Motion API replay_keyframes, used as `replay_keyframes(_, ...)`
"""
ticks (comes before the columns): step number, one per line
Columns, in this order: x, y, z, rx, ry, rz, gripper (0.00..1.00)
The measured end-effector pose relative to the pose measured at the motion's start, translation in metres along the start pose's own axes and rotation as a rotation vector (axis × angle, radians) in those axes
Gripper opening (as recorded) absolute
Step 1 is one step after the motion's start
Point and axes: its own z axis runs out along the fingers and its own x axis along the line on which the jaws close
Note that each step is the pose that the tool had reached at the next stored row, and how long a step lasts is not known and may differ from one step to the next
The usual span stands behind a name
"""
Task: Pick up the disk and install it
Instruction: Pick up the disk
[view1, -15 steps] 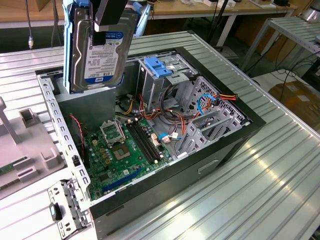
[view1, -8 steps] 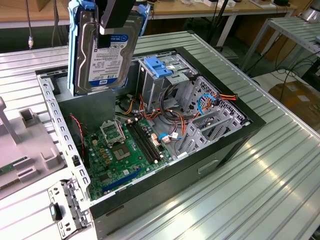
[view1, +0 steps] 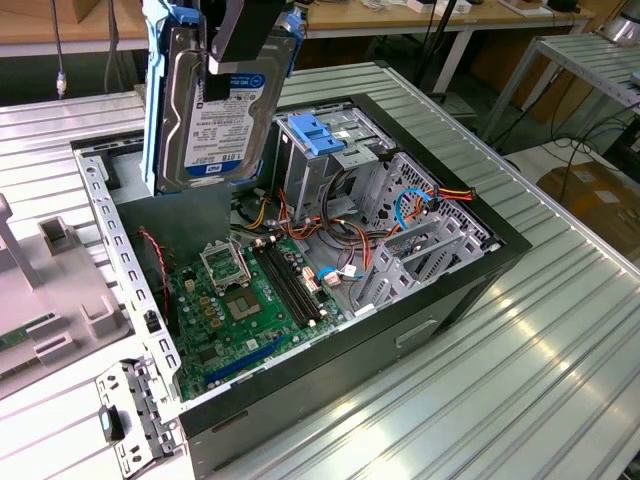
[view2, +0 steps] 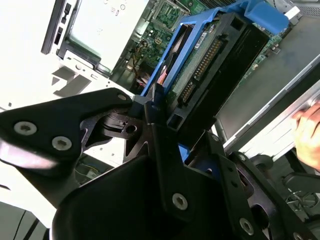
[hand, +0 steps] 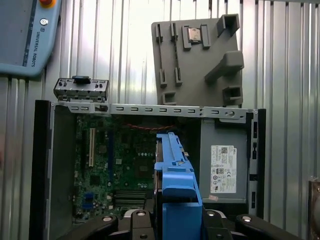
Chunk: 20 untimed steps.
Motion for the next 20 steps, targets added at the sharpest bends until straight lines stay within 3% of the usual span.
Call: replay_keyframes(20, 0.0270, -0.0124, -0.0011, -0.0002, -0.0019, 0.039, 0.36)
